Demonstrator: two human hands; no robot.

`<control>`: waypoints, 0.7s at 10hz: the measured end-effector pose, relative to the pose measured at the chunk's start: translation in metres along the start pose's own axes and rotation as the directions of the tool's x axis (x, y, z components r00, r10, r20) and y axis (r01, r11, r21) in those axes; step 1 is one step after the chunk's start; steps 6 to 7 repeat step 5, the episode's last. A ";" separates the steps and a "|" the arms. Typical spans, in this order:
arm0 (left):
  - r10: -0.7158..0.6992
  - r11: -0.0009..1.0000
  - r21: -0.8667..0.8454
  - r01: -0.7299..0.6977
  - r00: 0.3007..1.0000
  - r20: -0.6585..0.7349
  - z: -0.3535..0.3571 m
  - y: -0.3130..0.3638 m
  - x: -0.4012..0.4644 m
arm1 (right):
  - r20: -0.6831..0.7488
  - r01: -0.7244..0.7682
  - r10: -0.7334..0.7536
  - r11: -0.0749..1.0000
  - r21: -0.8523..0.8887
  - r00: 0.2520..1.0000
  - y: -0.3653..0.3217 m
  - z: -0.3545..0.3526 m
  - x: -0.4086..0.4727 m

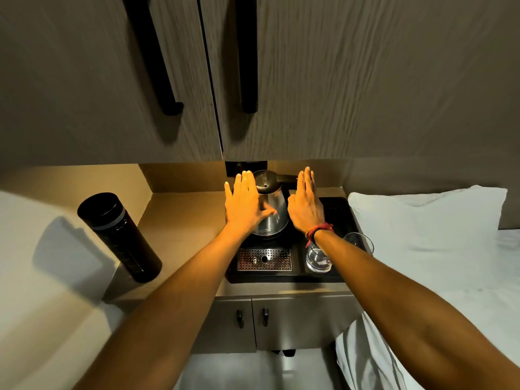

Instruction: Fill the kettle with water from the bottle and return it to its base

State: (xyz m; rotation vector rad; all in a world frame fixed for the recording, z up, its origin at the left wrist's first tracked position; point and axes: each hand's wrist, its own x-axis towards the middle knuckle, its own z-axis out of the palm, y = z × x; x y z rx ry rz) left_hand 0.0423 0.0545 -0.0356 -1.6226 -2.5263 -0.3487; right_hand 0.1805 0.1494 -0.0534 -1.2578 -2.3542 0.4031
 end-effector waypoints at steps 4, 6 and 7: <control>0.005 0.990 0.136 -0.038 0.973 0.232 -0.042 0.002 -0.007 | 0.196 0.116 -0.074 0.970 -0.212 0.978 -0.016 -0.038 -0.006; 0.096 0.979 0.175 -0.107 0.993 0.069 -0.056 0.005 -0.031 | 0.103 0.202 -0.181 0.946 -0.252 0.978 -0.030 -0.048 -0.038; 0.096 0.979 0.175 -0.107 0.993 0.069 -0.056 0.005 -0.031 | 0.103 0.202 -0.181 0.946 -0.252 0.978 -0.030 -0.048 -0.038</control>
